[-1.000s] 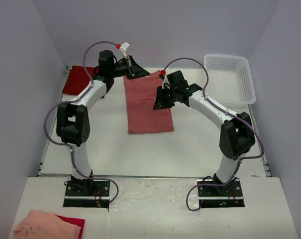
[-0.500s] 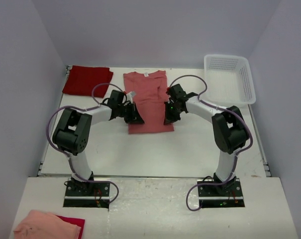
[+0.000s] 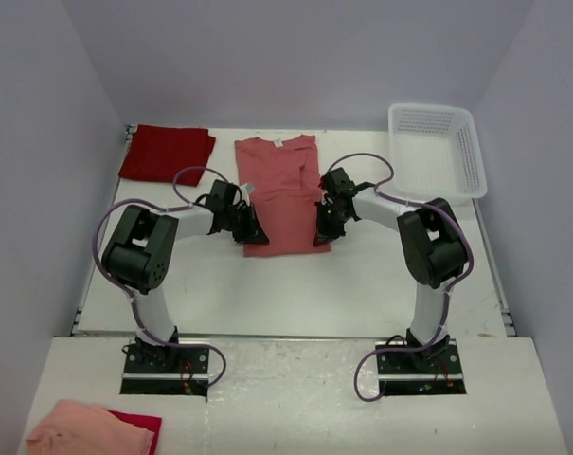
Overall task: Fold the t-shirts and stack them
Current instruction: Grab one side of the 2/3 rectangular tshirt with both arms
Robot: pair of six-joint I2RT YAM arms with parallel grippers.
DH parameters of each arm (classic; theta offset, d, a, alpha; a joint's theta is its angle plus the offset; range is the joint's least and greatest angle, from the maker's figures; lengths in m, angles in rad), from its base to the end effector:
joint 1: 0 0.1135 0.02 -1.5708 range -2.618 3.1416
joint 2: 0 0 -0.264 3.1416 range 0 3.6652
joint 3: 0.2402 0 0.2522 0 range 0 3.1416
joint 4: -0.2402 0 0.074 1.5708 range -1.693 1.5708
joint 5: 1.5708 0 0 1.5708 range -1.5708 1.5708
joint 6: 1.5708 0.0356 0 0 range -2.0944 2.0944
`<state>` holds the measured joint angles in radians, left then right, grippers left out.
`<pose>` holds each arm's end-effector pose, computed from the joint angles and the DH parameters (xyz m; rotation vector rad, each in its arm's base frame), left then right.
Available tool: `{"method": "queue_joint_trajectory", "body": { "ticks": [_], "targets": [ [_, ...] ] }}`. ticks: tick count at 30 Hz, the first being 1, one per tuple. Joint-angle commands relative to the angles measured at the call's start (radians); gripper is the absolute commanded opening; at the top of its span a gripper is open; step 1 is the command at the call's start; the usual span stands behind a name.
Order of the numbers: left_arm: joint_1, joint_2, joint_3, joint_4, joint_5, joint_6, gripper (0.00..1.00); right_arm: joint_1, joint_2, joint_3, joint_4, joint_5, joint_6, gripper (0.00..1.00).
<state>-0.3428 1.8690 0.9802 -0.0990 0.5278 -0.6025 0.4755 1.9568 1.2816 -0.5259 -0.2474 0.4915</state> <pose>0.3295 -0.1366 0.1261 -0.1316 2.6872 -1.0114 0.3404 0.1851 0.1506 -0.0438 2.8754 0.5664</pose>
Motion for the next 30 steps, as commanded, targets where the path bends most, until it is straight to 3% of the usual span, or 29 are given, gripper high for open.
{"method": "queue_joint_trajectory", "body": {
  "ticks": [1,13,30],
  "targets": [
    [-0.007,-0.069,-0.064,-0.057,-0.116,0.018,0.00,0.002,-0.022,-0.063,0.010,0.011,0.010,0.00],
    [-0.022,-0.194,-0.308,-0.001,-0.120,-0.006,0.00,0.018,-0.140,-0.310,0.133,-0.018,0.061,0.00],
    [-0.091,-0.411,-0.512,0.041,-0.112,-0.075,0.00,0.204,-0.352,-0.524,0.202,0.036,0.216,0.00]
  ]
}}
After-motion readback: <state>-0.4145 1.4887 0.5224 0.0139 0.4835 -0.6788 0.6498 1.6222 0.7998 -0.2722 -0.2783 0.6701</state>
